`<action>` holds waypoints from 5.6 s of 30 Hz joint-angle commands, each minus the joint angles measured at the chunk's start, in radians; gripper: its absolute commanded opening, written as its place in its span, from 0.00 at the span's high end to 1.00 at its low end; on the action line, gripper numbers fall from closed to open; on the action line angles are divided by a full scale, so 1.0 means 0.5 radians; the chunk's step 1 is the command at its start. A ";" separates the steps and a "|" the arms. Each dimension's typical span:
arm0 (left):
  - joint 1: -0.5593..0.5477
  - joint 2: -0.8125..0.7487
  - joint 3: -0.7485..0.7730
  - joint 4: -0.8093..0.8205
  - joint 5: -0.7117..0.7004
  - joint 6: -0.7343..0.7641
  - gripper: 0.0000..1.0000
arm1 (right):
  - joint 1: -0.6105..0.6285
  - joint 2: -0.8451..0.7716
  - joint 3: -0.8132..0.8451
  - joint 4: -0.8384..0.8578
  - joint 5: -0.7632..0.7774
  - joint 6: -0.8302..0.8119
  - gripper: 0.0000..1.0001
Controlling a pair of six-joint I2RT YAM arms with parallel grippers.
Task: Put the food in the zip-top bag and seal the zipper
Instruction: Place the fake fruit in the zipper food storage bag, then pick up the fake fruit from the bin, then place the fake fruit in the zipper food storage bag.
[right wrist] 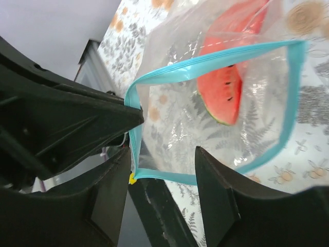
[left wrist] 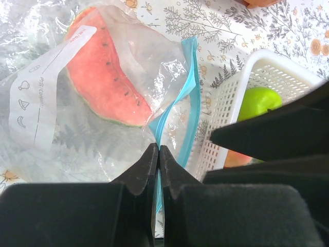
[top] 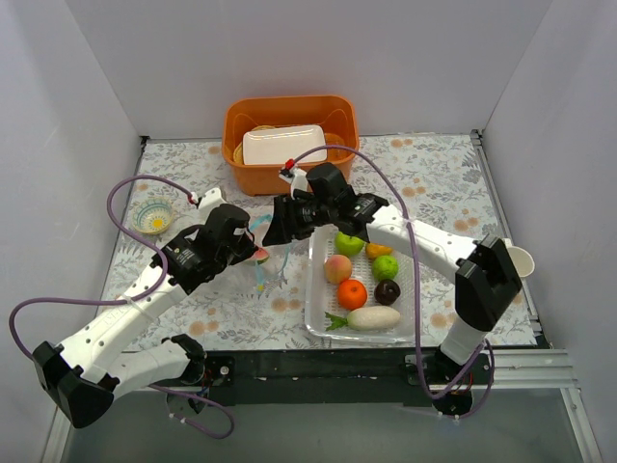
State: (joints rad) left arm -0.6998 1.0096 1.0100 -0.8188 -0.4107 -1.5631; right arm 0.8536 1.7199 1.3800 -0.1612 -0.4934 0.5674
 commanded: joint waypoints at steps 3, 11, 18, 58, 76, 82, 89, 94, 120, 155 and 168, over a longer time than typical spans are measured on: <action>-0.005 -0.025 0.033 -0.028 -0.118 -0.022 1.00 | -0.004 -0.252 -0.084 -0.355 0.624 -0.083 0.41; -0.005 -0.037 -0.022 0.051 -0.066 0.028 1.00 | -0.066 -0.476 -0.391 -0.622 1.207 -0.024 0.32; -0.005 -0.031 -0.035 0.079 -0.038 0.043 1.00 | -0.155 -0.580 -0.511 -0.681 1.324 0.040 0.18; -0.005 0.006 -0.066 0.147 0.033 0.101 1.00 | -0.437 -0.019 -0.266 -0.647 1.294 -0.251 0.08; -0.005 0.018 -0.050 0.159 0.054 0.123 1.00 | -0.437 -0.004 -0.299 -0.626 1.281 -0.273 0.11; -0.005 0.012 -0.069 0.171 0.060 0.117 1.00 | -0.437 -0.010 -0.312 -0.613 1.288 -0.322 0.13; -0.005 0.009 -0.075 0.168 0.054 0.117 1.00 | -0.437 -0.016 -0.321 -0.623 1.269 -0.380 0.29; -0.005 0.012 -0.078 0.174 0.060 0.113 1.00 | -0.440 -0.068 -0.342 -0.604 1.260 -0.386 0.40; -0.005 0.043 -0.078 0.236 0.103 0.135 1.00 | -0.437 -0.684 -0.493 -0.473 0.859 -0.230 0.60; -0.005 -0.120 -0.007 0.205 -0.004 0.110 1.00 | 0.072 0.138 0.041 0.068 0.140 -0.012 0.23; -0.005 -0.151 -0.010 0.116 -0.182 0.025 1.00 | 0.069 -0.092 0.164 -0.352 0.609 -0.248 0.02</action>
State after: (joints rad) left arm -0.6998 0.9565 0.9771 -0.7403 -0.4397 -1.5269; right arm 0.8902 1.7359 1.4113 -0.2607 -0.2897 0.4862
